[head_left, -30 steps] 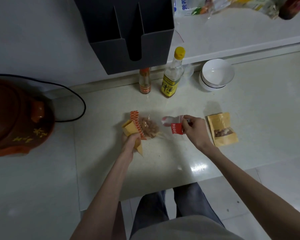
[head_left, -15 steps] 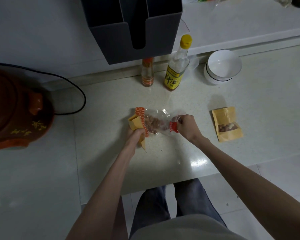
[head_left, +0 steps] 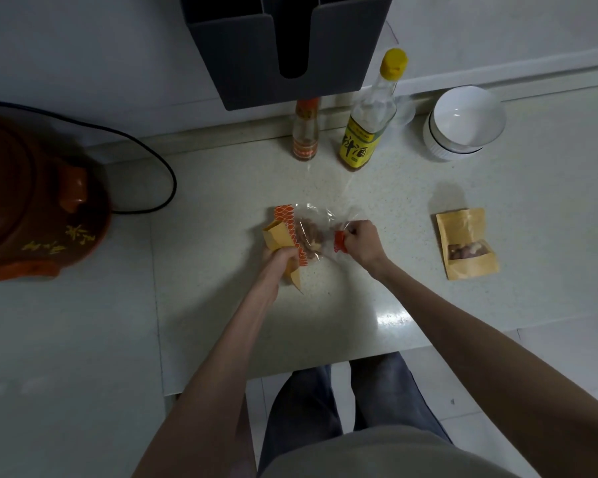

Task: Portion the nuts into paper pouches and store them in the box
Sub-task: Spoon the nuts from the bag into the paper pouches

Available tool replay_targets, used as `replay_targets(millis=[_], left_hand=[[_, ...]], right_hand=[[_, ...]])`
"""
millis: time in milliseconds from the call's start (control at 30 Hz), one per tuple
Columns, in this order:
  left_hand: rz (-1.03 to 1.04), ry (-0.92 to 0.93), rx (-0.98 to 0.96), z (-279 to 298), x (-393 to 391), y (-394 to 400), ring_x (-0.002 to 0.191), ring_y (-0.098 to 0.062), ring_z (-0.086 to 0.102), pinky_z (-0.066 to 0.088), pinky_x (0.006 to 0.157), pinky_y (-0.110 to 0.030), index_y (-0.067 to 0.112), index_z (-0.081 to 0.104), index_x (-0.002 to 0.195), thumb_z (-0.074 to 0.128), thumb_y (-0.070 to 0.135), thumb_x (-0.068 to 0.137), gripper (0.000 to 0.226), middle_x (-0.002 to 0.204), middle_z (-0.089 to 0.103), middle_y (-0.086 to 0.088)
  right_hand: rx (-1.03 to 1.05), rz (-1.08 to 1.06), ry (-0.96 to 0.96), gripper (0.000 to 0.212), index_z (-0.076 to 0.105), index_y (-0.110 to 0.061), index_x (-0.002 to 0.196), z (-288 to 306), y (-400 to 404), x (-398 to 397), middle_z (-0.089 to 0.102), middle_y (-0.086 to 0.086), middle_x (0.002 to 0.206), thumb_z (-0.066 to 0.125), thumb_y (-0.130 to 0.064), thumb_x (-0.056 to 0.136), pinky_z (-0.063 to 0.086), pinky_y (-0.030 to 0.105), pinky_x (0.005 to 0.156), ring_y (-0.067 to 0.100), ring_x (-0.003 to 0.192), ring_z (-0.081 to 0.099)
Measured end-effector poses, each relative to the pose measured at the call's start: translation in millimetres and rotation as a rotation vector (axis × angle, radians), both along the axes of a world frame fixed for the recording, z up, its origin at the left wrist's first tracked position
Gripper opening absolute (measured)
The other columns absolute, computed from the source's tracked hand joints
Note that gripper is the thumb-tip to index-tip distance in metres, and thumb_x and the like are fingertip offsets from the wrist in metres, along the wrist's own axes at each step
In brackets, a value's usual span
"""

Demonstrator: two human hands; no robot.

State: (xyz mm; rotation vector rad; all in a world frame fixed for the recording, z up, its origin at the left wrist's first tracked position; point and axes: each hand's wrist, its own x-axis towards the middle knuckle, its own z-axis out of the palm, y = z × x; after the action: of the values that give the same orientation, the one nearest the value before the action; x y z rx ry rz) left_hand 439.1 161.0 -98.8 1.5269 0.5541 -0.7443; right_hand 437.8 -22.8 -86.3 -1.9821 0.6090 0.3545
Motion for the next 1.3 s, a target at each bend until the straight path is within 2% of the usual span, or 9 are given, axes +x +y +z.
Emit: replay_targets(millis=[133,200,300,467,633,733,933,1133,1300], left_hand=[[0.016,0.006,0.003,-0.5,2.6,0.7,0.071,-0.013,0.052,0.041,0.057,-0.028,0.023,0.051,0.068,0.061,0.014,0.052,0.021,0.066,0.055,0.007],[0.012,0.008,0.002,-1.1,4.0,0.8,0.069,-0.013,0.053,0.042,0.056,-0.027,0.023,0.052,0.066,0.061,0.014,0.051,0.019,0.062,0.057,0.009],[0.024,0.015,-0.005,-1.3,4.8,2.2,0.070,-0.012,0.055,0.043,0.058,-0.027,0.023,0.054,0.069,0.062,0.015,0.051,0.021,0.065,0.059,0.009],[0.019,0.048,-0.030,0.5,5.9,4.7,0.083,-0.016,0.055,0.045,0.068,-0.031,0.022,0.054,0.081,0.063,0.016,0.053,0.030,0.082,0.059,0.003],[0.016,0.052,-0.039,2.4,8.4,6.5,0.085,-0.017,0.053,0.043,0.072,-0.032,0.018,0.054,0.087,0.062,0.008,0.067,0.024,0.087,0.058,-0.001],[0.011,0.051,-0.018,1.5,9.7,6.5,0.086,-0.018,0.054,0.043,0.072,-0.033,0.018,0.055,0.089,0.061,0.005,0.069,0.025,0.088,0.058,-0.002],[0.038,0.071,-0.008,2.9,11.2,6.4,0.084,-0.017,0.055,0.044,0.069,-0.031,0.021,0.056,0.087,0.063,0.010,0.061,0.028,0.087,0.061,0.001],[0.080,0.073,0.040,4.9,14.5,1.1,0.063,-0.011,0.054,0.041,0.056,-0.025,0.020,0.057,0.071,0.062,0.014,0.048,0.025,0.063,0.059,0.007],[0.089,0.067,0.052,5.7,17.0,-0.5,0.063,-0.012,0.055,0.042,0.057,-0.026,0.019,0.058,0.071,0.061,0.012,0.047,0.025,0.062,0.060,0.006]], right_hand=[[0.197,-0.157,0.093,0.030,0.064,0.012,0.075,-10.9,4.0,0.9,0.069,-0.002,0.085,0.034,0.016,0.077,0.046,0.021,0.051,0.012,0.060,0.058],[0.289,-0.190,0.106,0.037,0.070,0.007,0.093,-14.2,4.9,-1.8,0.069,0.003,0.085,0.036,0.013,0.082,0.044,0.024,0.055,0.011,0.060,0.056],[0.361,-0.205,0.091,0.042,0.074,-0.020,0.087,-15.9,2.3,-3.6,0.065,0.016,0.082,0.041,0.007,0.088,0.045,0.031,0.064,0.021,0.070,0.055],[0.468,-0.221,0.081,0.040,0.075,-0.012,0.092,-15.3,-5.5,-7.7,0.068,0.009,0.076,0.042,0.010,0.085,0.045,0.031,0.063,0.017,0.064,0.060],[0.513,-0.230,0.082,0.027,0.071,-0.001,0.106,-10.3,-13.9,-11.7,0.071,0.012,0.091,0.047,0.001,0.094,0.054,0.030,0.066,0.020,0.071,0.066],[0.527,-0.251,0.055,0.019,0.072,-0.005,0.100,-4.5,-20.0,-11.1,0.071,0.013,0.096,0.055,-0.007,0.093,0.057,0.034,0.074,0.023,0.079,0.067],[0.511,-0.283,0.061,0.028,0.068,0.003,0.109,-4.5,-43.1,-18.6,0.070,0.013,0.101,0.044,0.005,0.094,0.055,0.033,0.087,0.020,0.088,0.066],[0.577,-0.345,0.036,0.020,0.071,-0.003,0.099,-2.5,-64.5,-26.9,0.072,0.007,0.087,0.053,-0.004,0.092,0.057,0.022,0.070,0.013,0.074,0.069],[0.572,-0.358,0.021,0.021,0.072,-0.007,0.081,-0.5,-81.9,-32.5,0.071,0.012,0.076,0.056,-0.010,0.093,0.057,0.024,0.066,0.017,0.071,0.069]])
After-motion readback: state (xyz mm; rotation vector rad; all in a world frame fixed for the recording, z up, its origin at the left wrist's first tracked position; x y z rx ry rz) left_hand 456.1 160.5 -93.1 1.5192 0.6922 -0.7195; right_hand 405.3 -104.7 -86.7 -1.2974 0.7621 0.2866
